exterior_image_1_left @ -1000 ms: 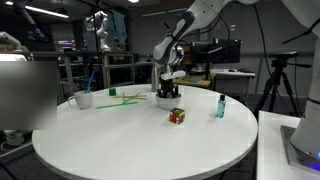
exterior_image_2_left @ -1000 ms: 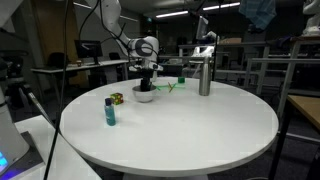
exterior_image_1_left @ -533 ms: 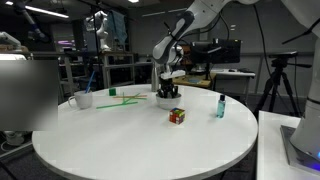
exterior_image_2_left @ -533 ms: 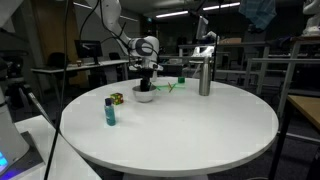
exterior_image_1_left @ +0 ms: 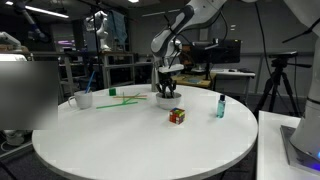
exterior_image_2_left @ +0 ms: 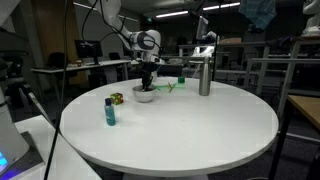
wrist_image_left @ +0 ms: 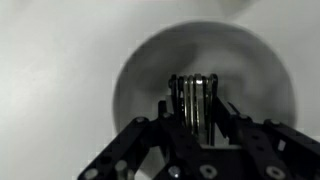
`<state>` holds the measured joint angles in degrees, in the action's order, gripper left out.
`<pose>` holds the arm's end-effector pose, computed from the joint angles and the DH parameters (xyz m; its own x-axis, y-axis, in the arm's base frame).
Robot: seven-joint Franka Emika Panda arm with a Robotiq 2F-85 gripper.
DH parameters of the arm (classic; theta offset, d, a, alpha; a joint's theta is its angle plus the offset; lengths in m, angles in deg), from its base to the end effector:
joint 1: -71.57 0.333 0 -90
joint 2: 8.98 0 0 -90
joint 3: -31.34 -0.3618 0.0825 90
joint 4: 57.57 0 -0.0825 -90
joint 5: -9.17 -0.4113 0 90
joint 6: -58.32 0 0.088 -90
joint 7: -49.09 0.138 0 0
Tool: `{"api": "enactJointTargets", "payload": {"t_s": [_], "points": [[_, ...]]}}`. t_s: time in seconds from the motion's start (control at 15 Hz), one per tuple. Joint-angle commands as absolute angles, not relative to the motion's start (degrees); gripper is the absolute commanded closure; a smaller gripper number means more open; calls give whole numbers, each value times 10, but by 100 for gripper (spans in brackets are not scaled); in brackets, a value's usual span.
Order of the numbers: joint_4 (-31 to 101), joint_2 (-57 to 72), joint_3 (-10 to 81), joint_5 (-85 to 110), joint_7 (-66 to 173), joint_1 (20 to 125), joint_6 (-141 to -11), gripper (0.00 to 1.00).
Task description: Put the black object on the table
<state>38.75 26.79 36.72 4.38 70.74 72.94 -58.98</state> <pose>0.6883 -0.0360 0.2094 0.8545 -0.4622 -0.2369 -0.4554 -0.8861 0.0861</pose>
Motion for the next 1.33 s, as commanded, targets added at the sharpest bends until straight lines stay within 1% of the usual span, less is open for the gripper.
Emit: {"api": "enactJointTargets", "payload": {"t_s": [0.0,0.8,1.27], "points": [[371,242,368,43,715,726,-543,80],[362,186,367,47,748,735,-484,80],[309,216,345,51,743,754,-463,80]]}}
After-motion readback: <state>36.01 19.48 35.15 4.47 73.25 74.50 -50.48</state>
